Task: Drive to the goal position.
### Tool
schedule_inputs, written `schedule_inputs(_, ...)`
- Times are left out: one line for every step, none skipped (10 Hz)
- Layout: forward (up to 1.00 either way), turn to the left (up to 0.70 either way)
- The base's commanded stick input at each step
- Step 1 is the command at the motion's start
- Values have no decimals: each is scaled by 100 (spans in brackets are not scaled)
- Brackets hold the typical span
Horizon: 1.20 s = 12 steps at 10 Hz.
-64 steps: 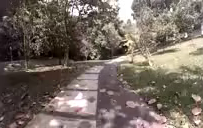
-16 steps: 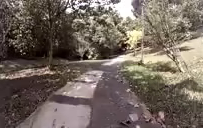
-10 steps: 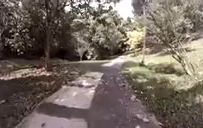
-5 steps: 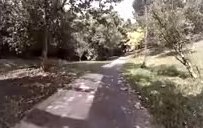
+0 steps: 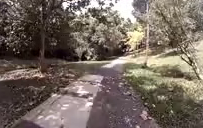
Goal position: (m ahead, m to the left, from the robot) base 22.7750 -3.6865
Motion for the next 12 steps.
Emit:
schedule_inputs(45, 0)
schedule_inputs(45, 0)
schedule_inputs(45, 0)
schedule_inputs(45, 0)
schedule_inputs(45, 0)
schedule_inputs(45, 0)
schedule_inputs(45, 0)
schedule_inputs(45, 0)
schedule_inputs(45, 0)
schedule_inputs(45, 0)
schedule_inputs(45, 0)
schedule_inputs(45, 0)
